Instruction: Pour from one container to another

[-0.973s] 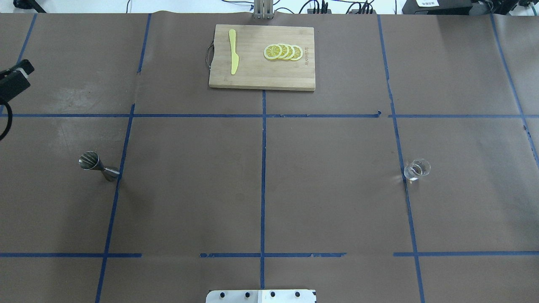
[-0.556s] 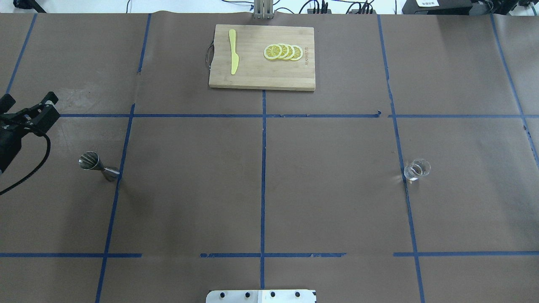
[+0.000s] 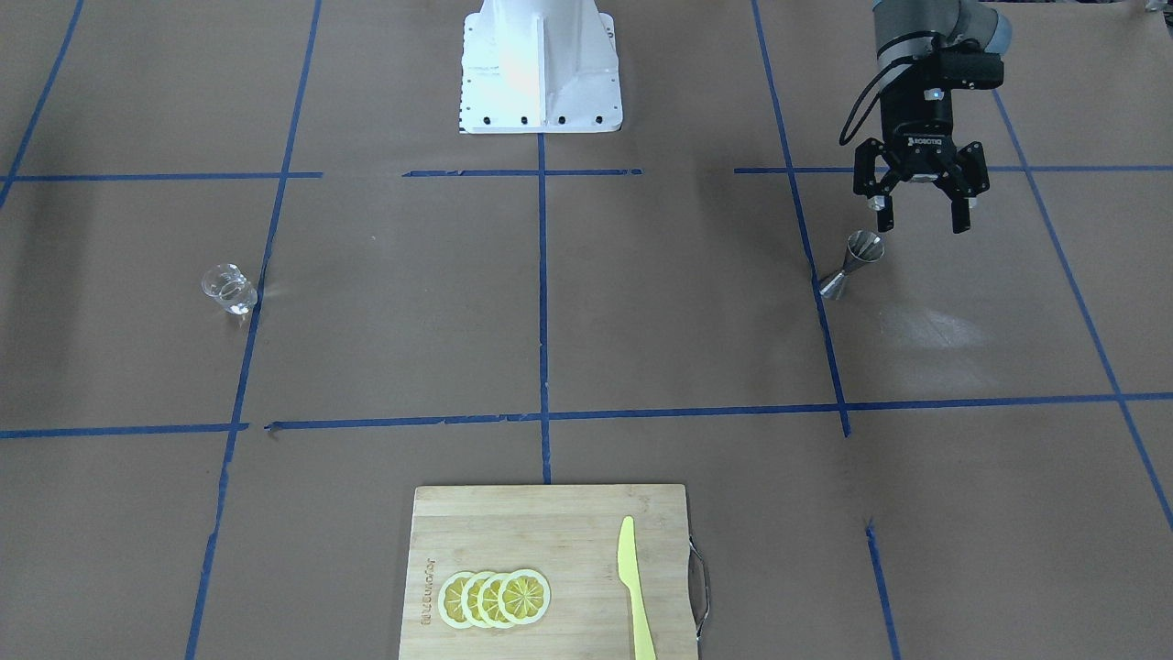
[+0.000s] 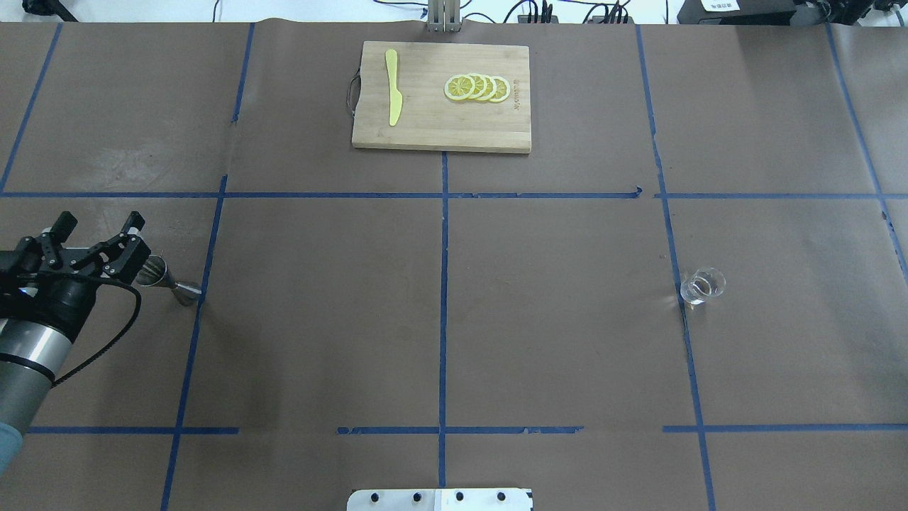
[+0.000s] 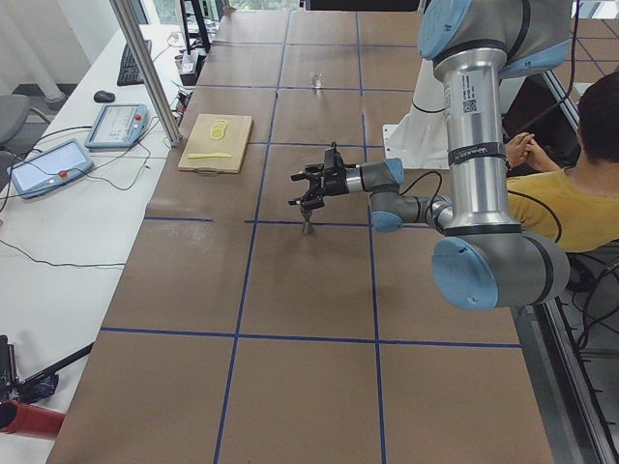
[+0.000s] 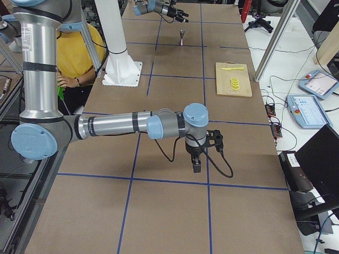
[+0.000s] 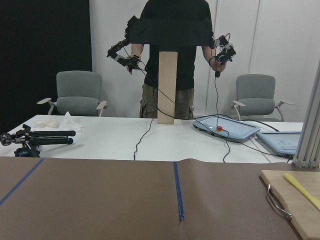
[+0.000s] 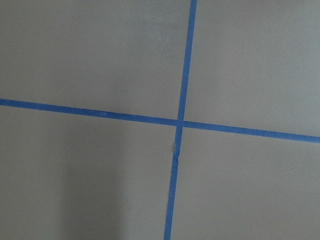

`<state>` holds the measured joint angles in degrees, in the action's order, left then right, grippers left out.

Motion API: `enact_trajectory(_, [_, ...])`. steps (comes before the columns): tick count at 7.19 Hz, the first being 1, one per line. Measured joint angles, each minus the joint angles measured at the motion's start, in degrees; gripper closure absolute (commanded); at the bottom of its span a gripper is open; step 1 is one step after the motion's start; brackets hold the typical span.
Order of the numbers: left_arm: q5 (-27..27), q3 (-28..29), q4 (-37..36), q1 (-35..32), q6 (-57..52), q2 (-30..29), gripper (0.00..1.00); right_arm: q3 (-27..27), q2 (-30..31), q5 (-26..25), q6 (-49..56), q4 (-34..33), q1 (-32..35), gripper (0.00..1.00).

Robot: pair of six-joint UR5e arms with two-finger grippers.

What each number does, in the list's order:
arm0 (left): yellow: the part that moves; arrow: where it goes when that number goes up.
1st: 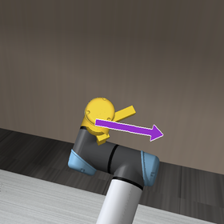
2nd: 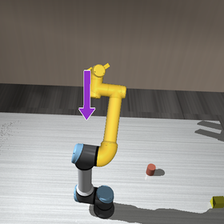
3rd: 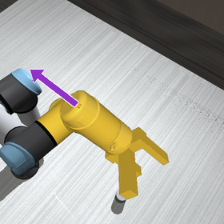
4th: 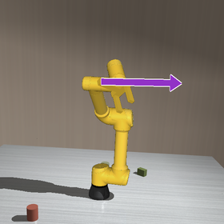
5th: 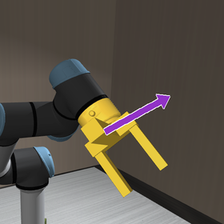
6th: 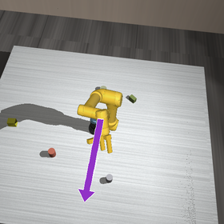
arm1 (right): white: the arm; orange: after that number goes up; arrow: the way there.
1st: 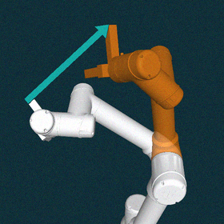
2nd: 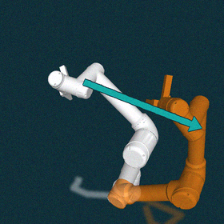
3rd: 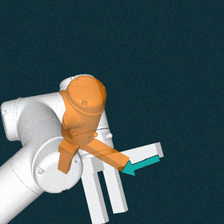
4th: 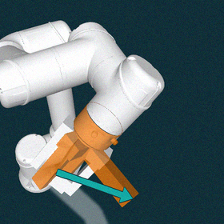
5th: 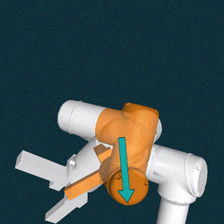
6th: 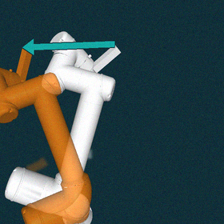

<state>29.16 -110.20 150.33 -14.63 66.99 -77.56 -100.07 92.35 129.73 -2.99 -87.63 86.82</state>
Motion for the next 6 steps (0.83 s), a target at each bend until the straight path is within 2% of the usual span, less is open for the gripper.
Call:
enact_trajectory(2, [-3.1, 4.8, 1.4, 3.2, -0.1, -2.4, 0.00, 0.0, -0.1, 0.0, 0.0, 0.0, 0.0, 0.00])
enact_trajectory(6, [-6.6, 10.5, 4.1, 7.2, -0.1, -5.6, 0.00, 0.0, -0.3, 0.0, 0.0, 0.0, 0.1, 0.00])
